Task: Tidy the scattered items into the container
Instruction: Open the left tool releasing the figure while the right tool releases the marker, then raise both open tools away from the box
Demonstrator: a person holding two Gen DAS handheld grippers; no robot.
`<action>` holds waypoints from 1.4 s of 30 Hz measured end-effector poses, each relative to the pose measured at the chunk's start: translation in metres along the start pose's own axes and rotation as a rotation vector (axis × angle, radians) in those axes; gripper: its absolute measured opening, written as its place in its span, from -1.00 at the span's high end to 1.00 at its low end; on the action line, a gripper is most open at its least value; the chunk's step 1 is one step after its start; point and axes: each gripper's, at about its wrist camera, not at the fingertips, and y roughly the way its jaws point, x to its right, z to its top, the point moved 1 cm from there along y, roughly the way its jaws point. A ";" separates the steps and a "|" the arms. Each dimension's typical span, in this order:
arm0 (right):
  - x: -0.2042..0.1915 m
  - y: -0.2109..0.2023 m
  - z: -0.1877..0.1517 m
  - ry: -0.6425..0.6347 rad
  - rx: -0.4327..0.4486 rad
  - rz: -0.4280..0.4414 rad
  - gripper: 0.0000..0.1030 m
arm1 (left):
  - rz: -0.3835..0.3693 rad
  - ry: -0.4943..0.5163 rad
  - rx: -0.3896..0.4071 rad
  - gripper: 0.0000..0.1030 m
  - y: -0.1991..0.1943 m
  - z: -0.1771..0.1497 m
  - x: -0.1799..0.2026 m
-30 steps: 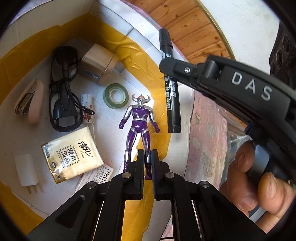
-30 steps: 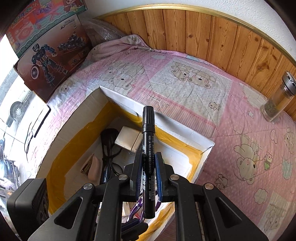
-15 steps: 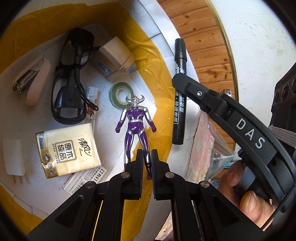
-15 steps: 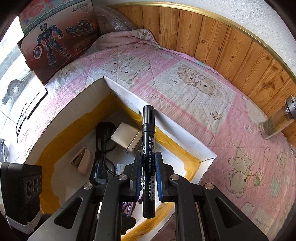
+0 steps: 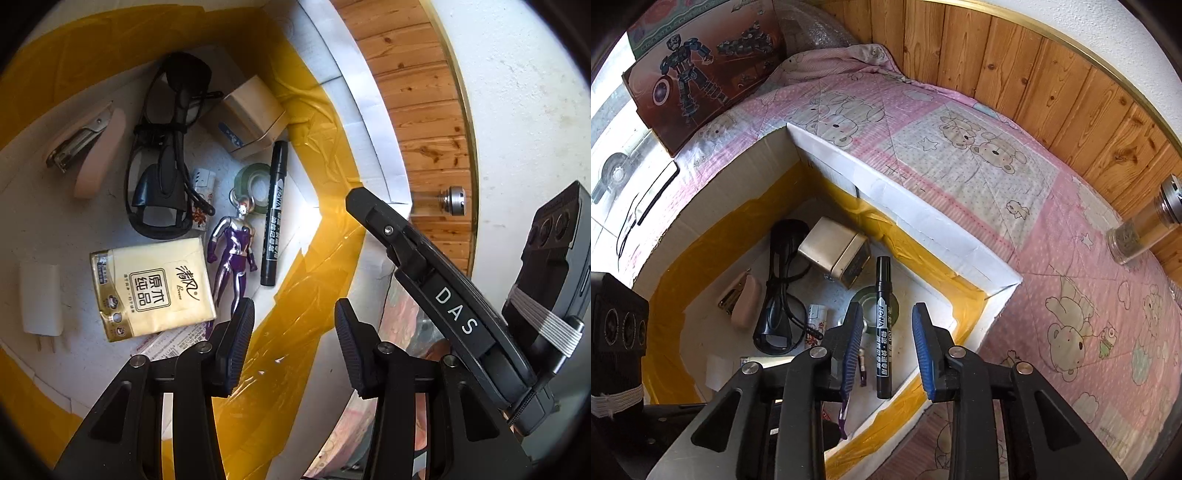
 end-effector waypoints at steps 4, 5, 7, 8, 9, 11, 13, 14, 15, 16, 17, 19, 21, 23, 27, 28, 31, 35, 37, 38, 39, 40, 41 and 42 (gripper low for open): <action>0.001 -0.014 -0.005 0.029 0.025 0.006 0.32 | 0.010 0.000 0.037 0.08 -0.018 0.001 -0.002; 0.001 -0.017 -0.007 0.036 0.031 0.011 0.30 | 0.010 0.000 0.043 0.08 -0.021 0.001 -0.002; -0.002 -0.022 -0.011 0.045 0.037 0.024 0.26 | 0.016 0.011 0.058 0.08 -0.032 0.000 -0.011; -0.003 -0.025 -0.012 0.048 0.040 0.030 0.23 | 0.025 0.020 0.067 0.08 -0.035 -0.001 -0.011; -0.005 -0.028 -0.013 0.050 0.043 0.034 0.22 | 0.031 0.025 0.072 0.08 -0.033 0.001 -0.008; -0.008 -0.034 -0.014 0.052 0.048 0.046 0.22 | 0.047 0.046 0.084 0.07 -0.035 0.000 -0.006; -0.011 -0.039 -0.015 0.056 0.054 0.061 0.22 | 0.080 0.087 0.110 0.07 -0.040 -0.003 -0.003; -0.014 -0.042 -0.016 0.055 0.058 0.068 0.22 | 0.096 0.108 0.127 0.05 -0.043 -0.004 -0.001; -0.016 -0.046 -0.017 0.054 0.064 0.075 0.21 | 0.121 0.135 0.148 0.04 -0.047 -0.006 0.000; -0.018 -0.051 -0.019 0.054 0.071 0.085 0.21 | 0.148 0.163 0.171 0.01 -0.051 -0.008 0.002; -0.021 -0.056 -0.021 0.056 0.079 0.096 0.19 | 0.174 0.189 0.194 -0.01 -0.055 -0.011 0.004; -0.025 -0.067 -0.028 0.061 0.100 0.118 0.12 | 0.223 0.245 0.233 -0.02 -0.061 -0.016 0.007; -0.030 -0.077 -0.035 0.060 0.122 0.131 0.07 | 0.277 0.298 0.278 -0.02 -0.070 -0.022 0.007; -0.035 -0.086 -0.044 0.051 0.136 0.132 0.06 | 0.336 0.343 0.332 -0.02 -0.078 -0.027 0.008; -0.049 -0.100 -0.067 -0.022 0.152 0.085 0.06 | 0.430 0.445 0.437 -0.02 -0.095 -0.038 0.011; -0.054 -0.103 -0.074 -0.048 0.153 0.073 0.05 | 0.444 0.469 0.456 -0.06 -0.099 -0.041 0.012; -0.070 -0.109 -0.095 -0.125 0.149 0.050 0.03 | 0.472 0.528 0.498 -0.29 -0.110 -0.049 0.014; -0.095 -0.112 -0.121 -0.205 0.145 0.033 0.00 | 0.479 0.571 0.519 -0.36 -0.119 -0.055 0.012; -0.106 -0.111 -0.130 -0.226 0.146 0.029 0.00 | 0.464 0.575 0.509 -0.37 -0.120 -0.057 0.009; -0.111 -0.111 -0.133 -0.232 0.148 0.028 -0.01 | 0.458 0.576 0.506 -0.37 -0.121 -0.057 0.008; -0.115 -0.112 -0.137 -0.235 0.149 0.028 -0.01 | 0.455 0.578 0.506 -0.37 -0.121 -0.059 0.007; -0.119 -0.112 -0.140 -0.237 0.151 0.026 -0.01 | 0.452 0.582 0.505 -0.37 -0.122 -0.059 0.007; -0.122 -0.112 -0.143 -0.236 0.155 0.025 -0.01 | 0.453 0.586 0.505 -0.37 -0.122 -0.060 0.007; -0.124 -0.113 -0.145 -0.232 0.161 0.029 -0.02 | 0.453 0.589 0.505 -0.37 -0.122 -0.060 0.007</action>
